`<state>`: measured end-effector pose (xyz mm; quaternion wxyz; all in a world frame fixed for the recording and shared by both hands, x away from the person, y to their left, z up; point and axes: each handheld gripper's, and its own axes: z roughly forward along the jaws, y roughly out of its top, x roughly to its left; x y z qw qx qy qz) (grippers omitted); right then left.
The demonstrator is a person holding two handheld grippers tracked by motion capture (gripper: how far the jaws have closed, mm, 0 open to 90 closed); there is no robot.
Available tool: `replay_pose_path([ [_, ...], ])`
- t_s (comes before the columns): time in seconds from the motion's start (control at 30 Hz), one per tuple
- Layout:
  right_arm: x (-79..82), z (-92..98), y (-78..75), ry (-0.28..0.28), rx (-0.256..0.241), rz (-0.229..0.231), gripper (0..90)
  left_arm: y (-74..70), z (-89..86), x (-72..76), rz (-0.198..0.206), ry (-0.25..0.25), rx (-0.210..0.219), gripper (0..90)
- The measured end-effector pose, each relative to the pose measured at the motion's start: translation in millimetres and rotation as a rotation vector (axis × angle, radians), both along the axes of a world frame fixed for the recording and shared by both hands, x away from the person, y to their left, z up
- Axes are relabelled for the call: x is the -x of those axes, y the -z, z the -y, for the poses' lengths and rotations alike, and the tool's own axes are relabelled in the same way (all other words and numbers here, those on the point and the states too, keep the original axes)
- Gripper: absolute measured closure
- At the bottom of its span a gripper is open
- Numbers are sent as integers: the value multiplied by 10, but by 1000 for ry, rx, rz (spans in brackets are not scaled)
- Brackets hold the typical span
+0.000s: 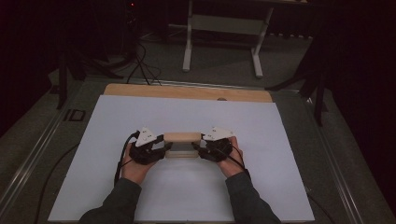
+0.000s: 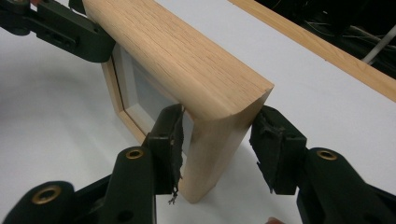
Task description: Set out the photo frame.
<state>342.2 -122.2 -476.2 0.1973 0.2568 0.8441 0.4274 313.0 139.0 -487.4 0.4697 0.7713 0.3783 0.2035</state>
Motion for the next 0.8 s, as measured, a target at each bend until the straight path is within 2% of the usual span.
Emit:
replay_pose_path([
  [0.33,-77,38,23,11,-47,-27,546,38,12,-101,-1,-6,33,535],
  [0.57,-112,54,54,11,-50,-45,552,102,37,-133,-8,-6,25,525],
  [0.8,-150,81,63,27,-60,-50,552,93,71,-198,-14,-6,23,527],
])
